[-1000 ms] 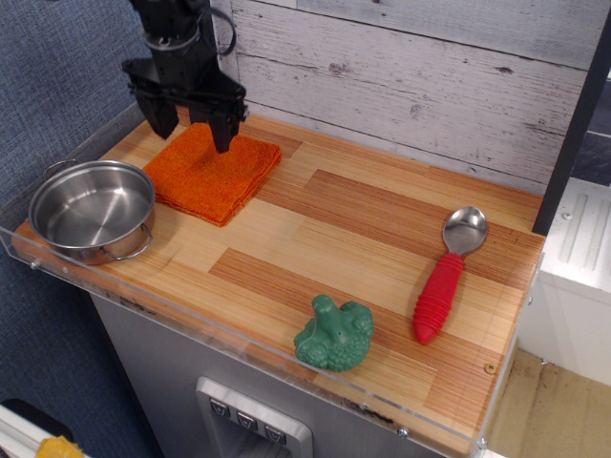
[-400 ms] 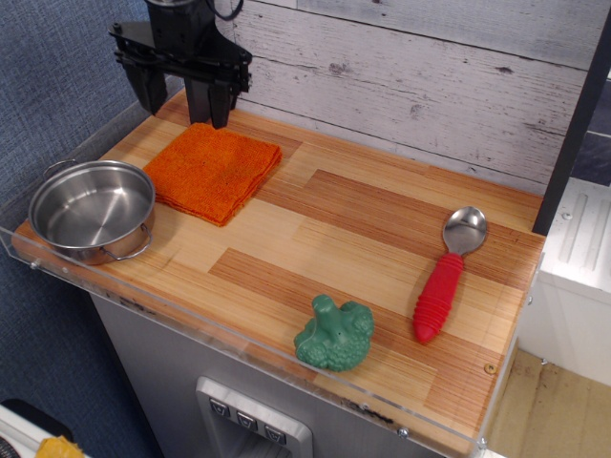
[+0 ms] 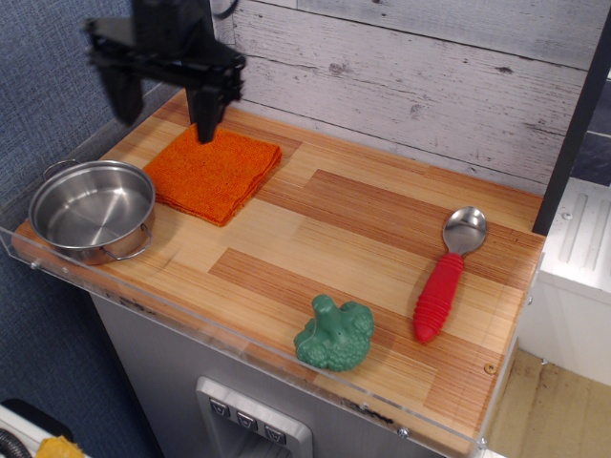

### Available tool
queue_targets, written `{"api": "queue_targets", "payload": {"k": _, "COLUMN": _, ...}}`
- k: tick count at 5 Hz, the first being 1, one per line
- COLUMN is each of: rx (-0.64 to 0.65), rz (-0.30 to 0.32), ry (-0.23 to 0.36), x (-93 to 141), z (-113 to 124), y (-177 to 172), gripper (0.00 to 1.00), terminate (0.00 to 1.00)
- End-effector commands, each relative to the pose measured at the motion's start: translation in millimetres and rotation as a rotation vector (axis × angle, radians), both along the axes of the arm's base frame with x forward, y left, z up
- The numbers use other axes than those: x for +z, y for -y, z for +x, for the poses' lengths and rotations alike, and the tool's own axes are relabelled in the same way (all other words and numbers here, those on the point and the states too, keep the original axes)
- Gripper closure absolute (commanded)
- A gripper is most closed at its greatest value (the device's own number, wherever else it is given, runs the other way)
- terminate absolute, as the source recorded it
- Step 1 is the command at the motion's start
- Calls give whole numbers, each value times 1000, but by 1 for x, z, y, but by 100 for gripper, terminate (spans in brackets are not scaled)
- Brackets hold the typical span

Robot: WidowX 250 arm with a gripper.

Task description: Move the rectangular orange cutting board from the middle of the countertop to the left, so that it is above and to the right of the silver bowl.

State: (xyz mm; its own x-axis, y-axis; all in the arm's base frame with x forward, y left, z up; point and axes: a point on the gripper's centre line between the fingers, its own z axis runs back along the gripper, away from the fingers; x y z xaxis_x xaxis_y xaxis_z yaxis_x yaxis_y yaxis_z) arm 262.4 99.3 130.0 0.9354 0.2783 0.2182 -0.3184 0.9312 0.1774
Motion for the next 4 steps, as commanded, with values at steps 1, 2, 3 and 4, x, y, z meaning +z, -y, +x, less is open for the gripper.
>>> {"api": "queue_targets", "payload": {"k": 1, "rx": 124, "rz": 23, "ry": -24, "x": 9, "z": -46, "y": 27, "gripper": 0, "terminate": 0}}
{"api": "queue_targets", "payload": {"k": 2, "rx": 221, "rz": -34, "ry": 41, "x": 14, "z": -79, "y": 38, "gripper": 0, "terminate": 0}}
{"api": "queue_targets", "payload": {"k": 3, "rx": 221, "rz": -34, "ry": 41, "x": 14, "z": -79, "y": 38, "gripper": 0, "terminate": 0}}
{"api": "queue_targets", "payload": {"k": 4, "rx": 221, "rz": -34, "ry": 41, "x": 14, "z": -79, "y": 38, "gripper": 0, "terminate": 100}}
